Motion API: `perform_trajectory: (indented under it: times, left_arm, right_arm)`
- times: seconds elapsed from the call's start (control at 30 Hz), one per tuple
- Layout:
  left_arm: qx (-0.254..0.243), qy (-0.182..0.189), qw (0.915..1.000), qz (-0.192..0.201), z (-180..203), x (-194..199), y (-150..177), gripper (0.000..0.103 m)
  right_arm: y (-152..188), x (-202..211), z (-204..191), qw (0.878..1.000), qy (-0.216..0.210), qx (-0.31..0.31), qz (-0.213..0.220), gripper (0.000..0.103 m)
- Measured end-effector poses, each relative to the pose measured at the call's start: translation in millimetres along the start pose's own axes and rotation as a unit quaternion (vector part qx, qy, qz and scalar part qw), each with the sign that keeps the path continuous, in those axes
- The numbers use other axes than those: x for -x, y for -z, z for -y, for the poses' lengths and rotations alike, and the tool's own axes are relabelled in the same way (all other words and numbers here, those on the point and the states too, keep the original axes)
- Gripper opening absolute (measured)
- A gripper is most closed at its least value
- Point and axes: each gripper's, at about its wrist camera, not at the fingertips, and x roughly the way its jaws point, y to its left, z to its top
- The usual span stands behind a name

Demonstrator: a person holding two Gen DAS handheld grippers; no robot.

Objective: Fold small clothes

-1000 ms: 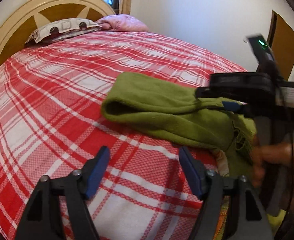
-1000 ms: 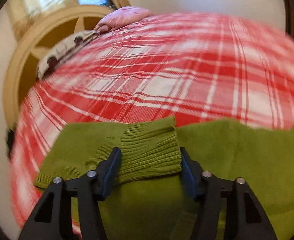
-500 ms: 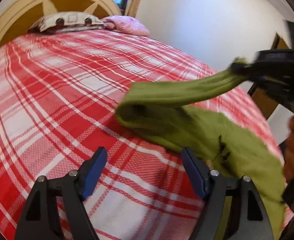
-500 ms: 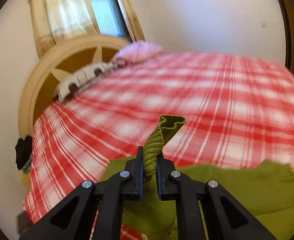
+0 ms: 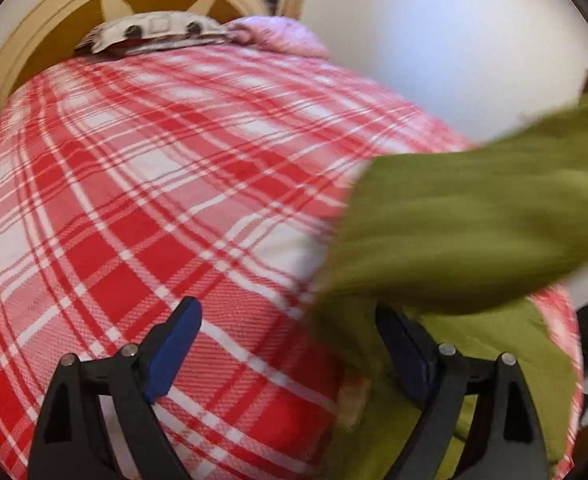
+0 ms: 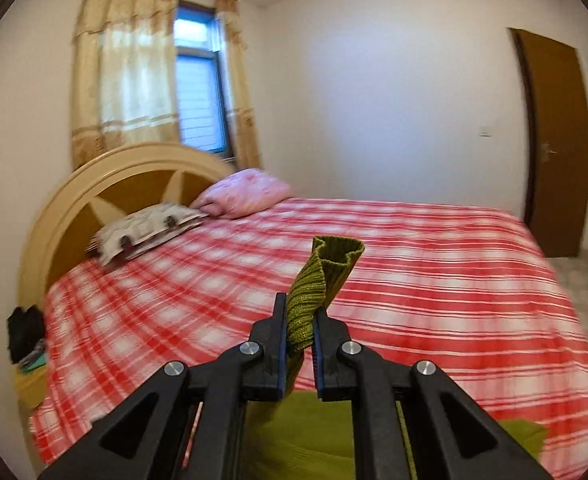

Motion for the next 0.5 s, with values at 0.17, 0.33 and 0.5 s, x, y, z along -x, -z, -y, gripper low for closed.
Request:
perform_trajectory:
  times: [0.17,0.33,0.5]
  left_arm:
    - [-0.012,-0.02,0.9997,-0.012,-7.7,-6.8,8.0,0.095]
    - [-0.049,-0.013,0.9986,-0.016,4.3,4.5,15.9,0.095]
    - [-0.116,-0.013,0.9931,-0.014,19.2,13.4,31.5,0.095]
  right_arm:
    - [39.2,7.6,80.0,0.996,0.069,-0.05,-0.035,0.009]
    - [105.7,0.4,150.9,0.98,0.139,-0.106,-0.09,0.008]
    - [149.6,4.6,191.6,0.968,0.172,-0.133,-0.123,0.008]
